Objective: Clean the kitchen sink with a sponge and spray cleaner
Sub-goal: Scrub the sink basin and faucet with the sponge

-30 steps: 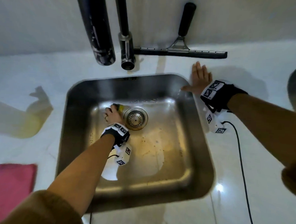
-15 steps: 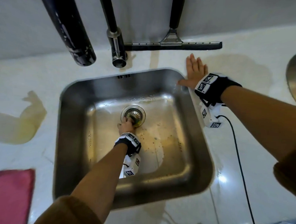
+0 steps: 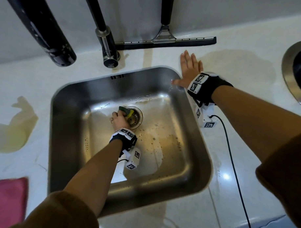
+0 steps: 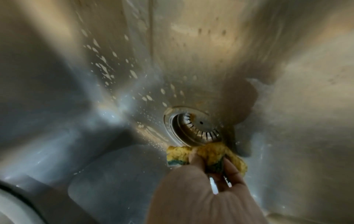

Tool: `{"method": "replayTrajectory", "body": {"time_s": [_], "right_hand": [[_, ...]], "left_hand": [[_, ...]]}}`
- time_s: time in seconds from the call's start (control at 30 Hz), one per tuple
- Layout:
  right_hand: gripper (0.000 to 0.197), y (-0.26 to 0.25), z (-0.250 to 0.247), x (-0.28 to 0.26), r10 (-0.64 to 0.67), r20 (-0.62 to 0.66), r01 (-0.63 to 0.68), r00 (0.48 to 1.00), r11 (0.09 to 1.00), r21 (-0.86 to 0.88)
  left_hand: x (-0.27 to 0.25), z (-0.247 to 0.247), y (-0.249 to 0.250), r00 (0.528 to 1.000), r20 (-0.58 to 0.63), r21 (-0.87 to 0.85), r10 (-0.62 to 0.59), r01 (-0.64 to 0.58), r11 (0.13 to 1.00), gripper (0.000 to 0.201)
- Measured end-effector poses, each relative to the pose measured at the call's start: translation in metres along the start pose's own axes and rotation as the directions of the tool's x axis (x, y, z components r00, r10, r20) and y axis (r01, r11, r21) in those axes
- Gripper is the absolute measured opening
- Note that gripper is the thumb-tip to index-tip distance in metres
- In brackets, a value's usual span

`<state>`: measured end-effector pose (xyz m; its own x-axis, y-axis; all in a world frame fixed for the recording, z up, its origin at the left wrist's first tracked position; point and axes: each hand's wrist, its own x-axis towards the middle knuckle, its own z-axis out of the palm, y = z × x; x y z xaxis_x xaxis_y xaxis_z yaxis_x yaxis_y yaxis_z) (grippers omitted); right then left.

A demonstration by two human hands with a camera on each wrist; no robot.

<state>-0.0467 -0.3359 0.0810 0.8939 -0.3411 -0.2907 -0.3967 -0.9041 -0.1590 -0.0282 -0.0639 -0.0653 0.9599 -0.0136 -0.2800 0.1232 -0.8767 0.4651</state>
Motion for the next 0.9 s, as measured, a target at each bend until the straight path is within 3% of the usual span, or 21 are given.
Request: {"method": "replayTrajectory", "body": {"time_s": [0.3, 0.43, 0.53, 0.63, 0.67, 0.7, 0.77, 0.83, 0.9], "right_hand": [[0.101, 0.002, -0.001, 0.000, -0.009, 0.000, 0.009, 1.000, 1.000, -0.014], [0.102, 0.001, 0.000, 0.000, -0.004, 0.006, 0.004, 1.000, 1.000, -0.016], [0.104, 0.001, -0.001, -0.001, -0.005, 0.016, 0.005, 1.000, 1.000, -0.007], [0.105, 0.001, -0.003, -0.002, -0.008, 0.020, 0.008, 1.000, 1.000, -0.004], [0.106, 0.001, -0.003, -0.002, -0.008, 0.021, 0.008, 1.000, 1.000, -0.005], [0.106, 0.000, -0.003, -0.002, -0.005, 0.020, 0.005, 1.000, 1.000, -0.005], [0.108, 0.000, -0.003, -0.002, 0.002, 0.015, -0.002, 1.000, 1.000, -0.008], [0.109, -0.001, -0.002, -0.001, 0.001, 0.013, -0.001, 1.000, 1.000, -0.017], [0.110, 0.000, -0.002, -0.002, -0.003, 0.012, 0.003, 1.000, 1.000, -0.014]], "left_hand": [[0.006, 0.027, 0.015, 0.973, 0.225, 0.001, 0.047, -0.049, 0.999, 0.029], [0.003, 0.025, 0.008, 0.953, 0.270, 0.013, 0.138, -0.147, 0.989, 0.018], [-0.002, 0.018, -0.003, 0.880, 0.356, 0.159, 0.314, -0.388, 0.908, 0.020], [-0.008, 0.005, -0.013, 0.771, 0.523, 0.248, 0.364, -0.546, 0.800, 0.030], [-0.006, 0.000, -0.017, 0.774, 0.535, 0.304, 0.338, -0.550, 0.778, 0.038], [-0.002, -0.004, -0.021, 0.767, 0.525, 0.383, 0.369, -0.601, 0.702, 0.043], [0.005, -0.015, -0.021, 0.839, 0.401, 0.507, 0.367, -0.537, 0.675, 0.041], [0.017, -0.023, -0.018, 0.940, 0.202, 0.522, 0.275, -0.342, 0.782, 0.038], [0.030, -0.025, -0.007, 0.992, 0.087, 0.372, 0.088, -0.115, 0.921, 0.039]]}}
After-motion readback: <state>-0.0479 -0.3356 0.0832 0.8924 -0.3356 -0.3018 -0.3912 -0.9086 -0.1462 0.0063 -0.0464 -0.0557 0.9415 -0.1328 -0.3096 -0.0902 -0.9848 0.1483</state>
